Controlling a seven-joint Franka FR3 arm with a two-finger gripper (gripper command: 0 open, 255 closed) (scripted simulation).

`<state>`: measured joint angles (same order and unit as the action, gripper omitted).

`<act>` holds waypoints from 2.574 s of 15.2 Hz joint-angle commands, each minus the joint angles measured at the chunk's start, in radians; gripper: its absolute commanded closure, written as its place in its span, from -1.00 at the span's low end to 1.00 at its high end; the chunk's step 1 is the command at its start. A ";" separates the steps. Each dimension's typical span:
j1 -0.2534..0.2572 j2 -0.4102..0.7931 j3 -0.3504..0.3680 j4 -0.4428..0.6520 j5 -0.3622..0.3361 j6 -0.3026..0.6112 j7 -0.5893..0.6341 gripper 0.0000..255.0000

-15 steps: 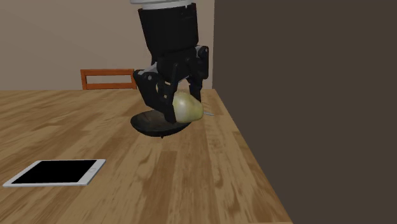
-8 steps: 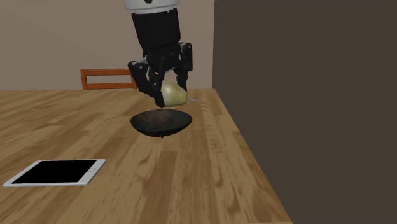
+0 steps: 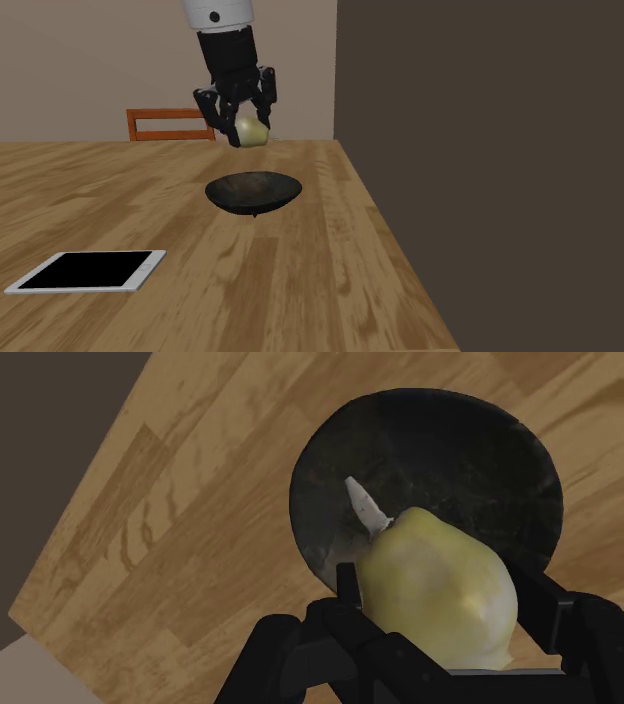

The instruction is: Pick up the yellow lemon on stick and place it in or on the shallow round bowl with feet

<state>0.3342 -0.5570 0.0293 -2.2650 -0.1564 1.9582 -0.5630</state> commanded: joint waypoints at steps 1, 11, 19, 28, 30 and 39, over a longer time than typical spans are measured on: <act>0.001 0.097 0.013 0.081 0.000 0.014 0.017 1.00; -0.001 0.098 0.013 -0.052 -0.011 0.146 0.039 1.00; -0.004 0.108 0.013 -0.112 -0.018 0.215 0.051 1.00; -0.004 0.108 0.013 -0.111 -0.018 0.215 0.051 -1.00; -0.004 0.108 0.013 -0.111 -0.018 0.215 0.051 -1.00; 0.007 0.056 0.023 -0.031 -0.003 0.083 0.043 -1.00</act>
<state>0.3407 -0.5003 0.0526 -2.2967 -0.1592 2.0420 -0.5200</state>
